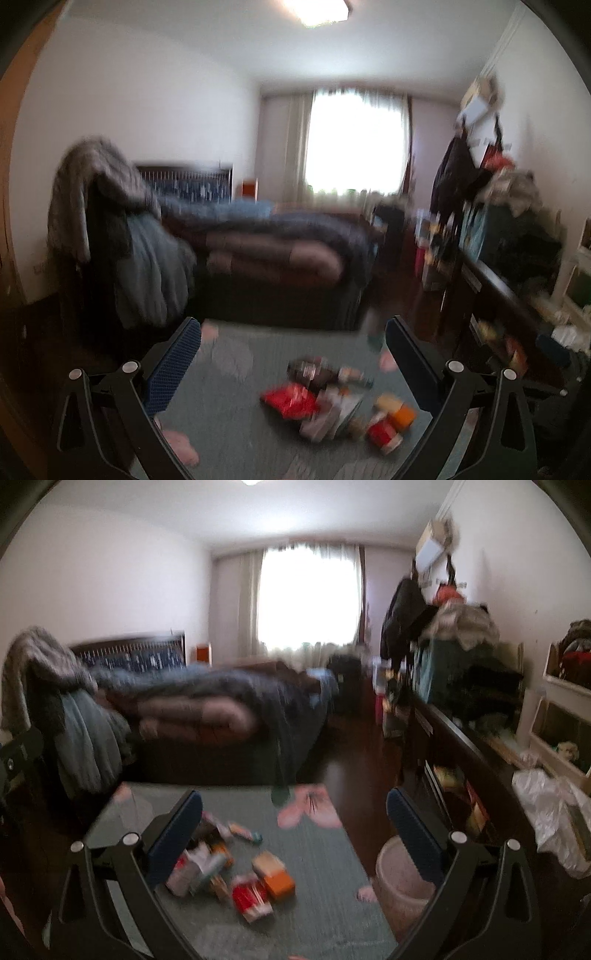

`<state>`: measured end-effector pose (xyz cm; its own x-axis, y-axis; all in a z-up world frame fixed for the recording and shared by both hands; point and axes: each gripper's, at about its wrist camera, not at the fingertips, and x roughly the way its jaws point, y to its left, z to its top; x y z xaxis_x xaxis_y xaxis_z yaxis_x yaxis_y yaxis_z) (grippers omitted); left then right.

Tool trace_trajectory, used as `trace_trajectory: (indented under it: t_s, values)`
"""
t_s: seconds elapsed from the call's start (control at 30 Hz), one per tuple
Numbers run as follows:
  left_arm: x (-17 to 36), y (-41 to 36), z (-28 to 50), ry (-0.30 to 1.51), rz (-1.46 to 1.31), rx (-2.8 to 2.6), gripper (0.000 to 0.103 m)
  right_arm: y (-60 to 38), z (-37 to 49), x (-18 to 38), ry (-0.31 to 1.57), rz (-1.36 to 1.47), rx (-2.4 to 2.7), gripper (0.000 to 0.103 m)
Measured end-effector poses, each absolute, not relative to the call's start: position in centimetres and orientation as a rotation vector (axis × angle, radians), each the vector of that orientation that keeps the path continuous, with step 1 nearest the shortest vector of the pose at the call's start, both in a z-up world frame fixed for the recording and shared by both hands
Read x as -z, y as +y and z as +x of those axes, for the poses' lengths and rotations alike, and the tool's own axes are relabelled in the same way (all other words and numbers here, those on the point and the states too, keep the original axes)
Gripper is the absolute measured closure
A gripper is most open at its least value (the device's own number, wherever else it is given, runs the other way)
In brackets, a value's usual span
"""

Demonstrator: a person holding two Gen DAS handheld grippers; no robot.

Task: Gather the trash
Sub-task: 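Grasp the red snack bag with the left gripper while the right gripper grasps the red-white wrapper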

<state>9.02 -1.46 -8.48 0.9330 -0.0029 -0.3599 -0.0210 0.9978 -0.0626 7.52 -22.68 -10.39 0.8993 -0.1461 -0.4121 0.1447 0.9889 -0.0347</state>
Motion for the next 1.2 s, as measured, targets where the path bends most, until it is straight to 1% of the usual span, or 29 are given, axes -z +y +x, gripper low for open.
trace_trajectory:
  t_s: [0.17, 0.37, 0.53, 0.63, 0.8, 0.83, 0.87, 0.9, 0.93, 0.97, 1.0, 1.1, 1.13, 1.2]
  values:
    - [15.3, -1.6, 14.4, 0.586, -0.085, -0.006, 0.004, -23.4, 11.3, 16.5, 0.607, 0.006, 0.143, 0.003]
    - [20.8, -2.0, 19.8, 0.713, -0.080, -0.064, 0.004, -23.7, 13.8, 21.4, 0.735, 0.021, 0.131, 0.003]
    - [23.8, -1.0, 24.2, 0.775, -0.138, -0.137, 0.004, -23.8, 15.0, 22.9, 0.764, 0.013, 0.108, 0.003]
    - [26.0, -0.6, 26.7, 0.853, -0.149, -0.166, 0.004, -23.9, 15.9, 23.8, 0.787, 0.020, 0.089, 0.003]
    - [28.4, -0.4, 28.1, 0.921, -0.194, -0.145, 0.004, -24.0, 16.8, 25.2, 0.839, 0.034, 0.068, 0.004]
    - [28.5, -0.3, 28.0, 0.909, -0.212, -0.143, 0.007, -24.0, 16.9, 25.3, 0.846, 0.035, 0.064, 0.004]
    - [28.5, 0.0, 27.8, 0.896, -0.223, -0.144, 0.024, -23.9, 17.0, 25.5, 0.851, 0.035, 0.059, 0.004]
    - [28.5, 0.3, 27.8, 0.886, -0.229, -0.142, 0.035, -23.8, 17.0, 25.5, 0.850, 0.036, 0.051, 0.004]
    - [28.4, 0.5, 27.8, 0.889, -0.236, -0.137, 0.041, -23.8, 16.9, 25.6, 0.847, 0.039, 0.042, 0.004]
    - [28.5, 0.8, 27.8, 0.890, -0.250, -0.120, 0.050, -23.7, 16.8, 25.5, 0.844, 0.045, 0.030, 0.004]
    - [28.5, 0.9, 27.8, 0.890, -0.262, -0.099, 0.056, -23.6, 16.8, 25.5, 0.844, 0.047, 0.023, 0.004]
    - [28.2, 1.7, 27.6, 0.875, -0.292, -0.081, 0.062, -23.2, 16.5, 25.5, 0.841, 0.042, 0.007, 0.004]
    - [28.0, 1.9, 27.3, 0.860, -0.303, -0.071, 0.068, -23.0, 16.4, 25.5, 0.842, 0.037, 0.004, 0.004]
    - [27.2, 2.4, 26.5, 0.827, -0.315, -0.069, 0.070, -22.6, 16.2, 25.6, 0.848, 0.033, -0.008, 0.004]
